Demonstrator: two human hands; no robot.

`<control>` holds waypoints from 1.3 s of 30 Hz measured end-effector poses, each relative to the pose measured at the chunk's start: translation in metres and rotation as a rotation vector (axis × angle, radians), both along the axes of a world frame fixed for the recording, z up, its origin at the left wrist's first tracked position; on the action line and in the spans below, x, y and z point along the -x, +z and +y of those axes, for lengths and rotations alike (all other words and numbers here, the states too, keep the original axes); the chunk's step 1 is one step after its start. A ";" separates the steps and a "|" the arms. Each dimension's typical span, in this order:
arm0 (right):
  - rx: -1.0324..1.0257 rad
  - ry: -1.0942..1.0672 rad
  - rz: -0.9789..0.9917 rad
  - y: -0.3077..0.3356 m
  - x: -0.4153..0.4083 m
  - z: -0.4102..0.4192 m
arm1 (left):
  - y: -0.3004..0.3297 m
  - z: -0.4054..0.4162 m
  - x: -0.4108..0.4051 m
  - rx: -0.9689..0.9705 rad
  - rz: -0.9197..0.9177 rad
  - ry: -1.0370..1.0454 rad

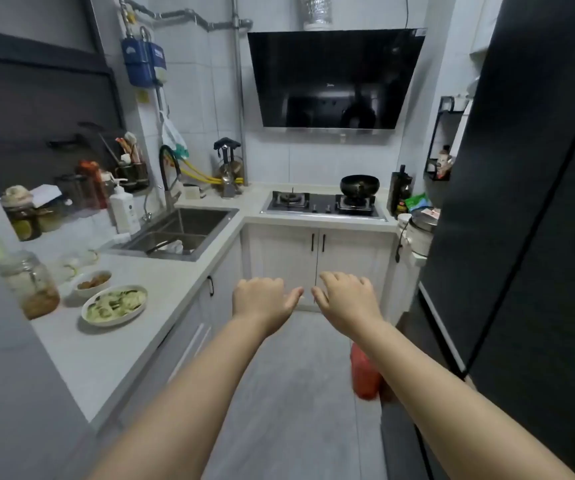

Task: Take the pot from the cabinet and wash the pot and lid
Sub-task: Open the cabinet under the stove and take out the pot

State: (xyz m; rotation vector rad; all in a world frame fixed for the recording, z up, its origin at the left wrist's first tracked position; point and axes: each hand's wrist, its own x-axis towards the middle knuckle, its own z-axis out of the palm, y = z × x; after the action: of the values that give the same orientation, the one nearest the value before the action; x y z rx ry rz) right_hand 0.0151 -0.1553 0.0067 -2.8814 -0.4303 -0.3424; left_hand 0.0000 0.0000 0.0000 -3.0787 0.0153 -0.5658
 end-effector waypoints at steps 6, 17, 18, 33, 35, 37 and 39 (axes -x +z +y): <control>0.071 0.005 0.088 -0.040 0.005 0.004 | -0.040 0.005 0.009 -0.021 0.119 0.010; 0.075 -0.026 0.247 -0.087 0.008 0.036 | -0.099 0.032 0.002 0.062 0.310 -0.033; 0.077 -0.033 0.260 -0.093 0.009 0.039 | -0.105 0.036 0.002 0.064 0.339 -0.050; 0.119 -0.161 0.594 -0.201 0.046 0.093 | -0.204 0.104 0.021 0.025 0.785 -0.087; 0.110 -0.179 0.630 -0.214 0.051 0.096 | -0.213 0.105 0.024 0.039 0.816 -0.100; 0.108 -0.192 0.655 -0.223 0.056 0.099 | -0.222 0.104 0.028 0.065 0.843 -0.104; 0.095 -0.201 0.669 -0.230 0.057 0.102 | -0.229 0.103 0.030 0.088 0.868 -0.100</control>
State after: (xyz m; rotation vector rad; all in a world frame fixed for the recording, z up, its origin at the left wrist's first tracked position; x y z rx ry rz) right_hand -0.0421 -0.0538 -0.2233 -2.8995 -0.0356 0.6180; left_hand -0.0303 0.1033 -0.2294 -3.1312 0.1512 0.8069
